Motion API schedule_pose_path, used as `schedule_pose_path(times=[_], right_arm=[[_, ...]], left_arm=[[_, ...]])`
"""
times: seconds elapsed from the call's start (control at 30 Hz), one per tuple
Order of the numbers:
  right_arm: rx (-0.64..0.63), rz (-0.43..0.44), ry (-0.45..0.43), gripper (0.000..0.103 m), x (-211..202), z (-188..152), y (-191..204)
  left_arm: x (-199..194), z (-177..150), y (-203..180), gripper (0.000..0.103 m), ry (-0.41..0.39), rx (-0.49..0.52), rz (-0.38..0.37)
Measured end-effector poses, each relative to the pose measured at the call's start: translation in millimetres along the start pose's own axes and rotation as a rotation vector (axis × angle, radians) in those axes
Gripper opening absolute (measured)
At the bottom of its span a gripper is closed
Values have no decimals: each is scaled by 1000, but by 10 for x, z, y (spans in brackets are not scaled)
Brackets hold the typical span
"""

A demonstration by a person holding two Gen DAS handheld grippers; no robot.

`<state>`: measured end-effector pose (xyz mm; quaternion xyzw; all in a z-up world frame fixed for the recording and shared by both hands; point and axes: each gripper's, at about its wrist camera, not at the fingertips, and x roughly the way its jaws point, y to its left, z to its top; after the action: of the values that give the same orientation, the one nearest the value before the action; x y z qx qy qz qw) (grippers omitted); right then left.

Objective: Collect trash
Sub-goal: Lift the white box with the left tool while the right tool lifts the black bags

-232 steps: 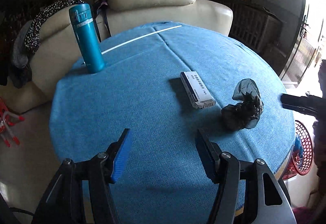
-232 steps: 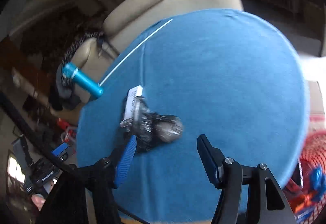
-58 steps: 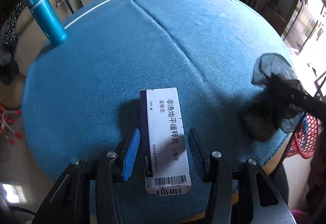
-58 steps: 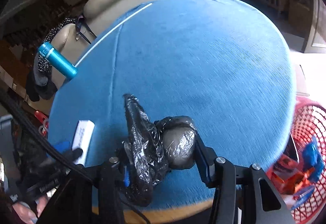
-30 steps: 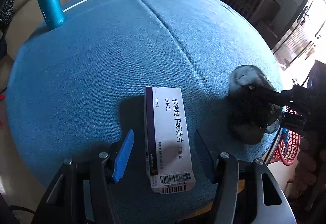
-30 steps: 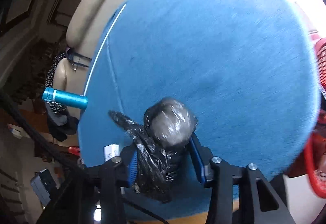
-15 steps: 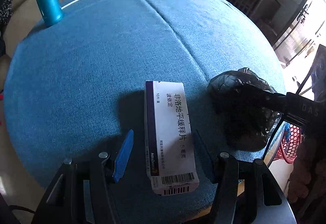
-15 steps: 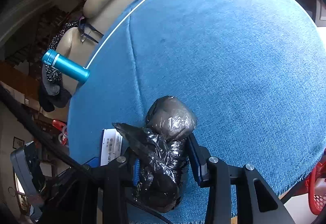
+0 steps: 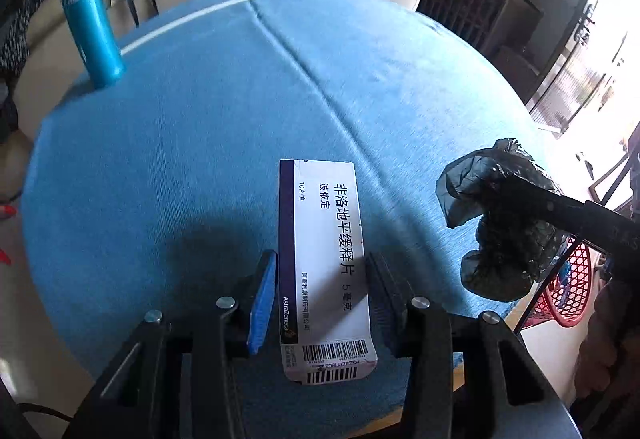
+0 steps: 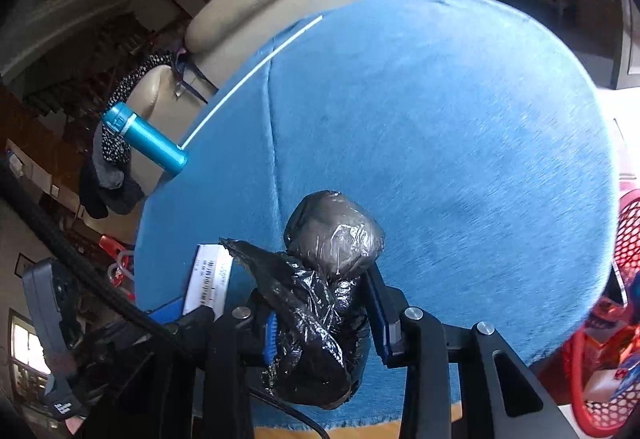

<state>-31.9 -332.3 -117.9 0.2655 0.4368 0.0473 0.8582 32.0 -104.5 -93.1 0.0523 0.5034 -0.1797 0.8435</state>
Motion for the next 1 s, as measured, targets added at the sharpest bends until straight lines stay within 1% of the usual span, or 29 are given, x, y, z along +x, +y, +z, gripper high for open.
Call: schedule_pose_path(times=[0.27, 0.33, 0.57, 0.7, 1.0], right_arm=[[-47, -28, -99, 38, -378, 20, -71], [-46, -29, -118, 38, -453, 29, -97], [-24, -45, -185, 38, -724, 73, -258], [-22, -60, -211, 38, -836, 76, -319], [-20, -88, -257, 38, -1051, 57, -424]], left_arm=[[-222, 72, -329, 46, -70, 95, 80], [-286, 121, -357, 46, -89, 119, 106], [-435, 206, -592, 46, -152, 198, 152], [-503, 234, -711, 47, -169, 234, 156], [-510, 289, -962, 47, -209, 306, 166]])
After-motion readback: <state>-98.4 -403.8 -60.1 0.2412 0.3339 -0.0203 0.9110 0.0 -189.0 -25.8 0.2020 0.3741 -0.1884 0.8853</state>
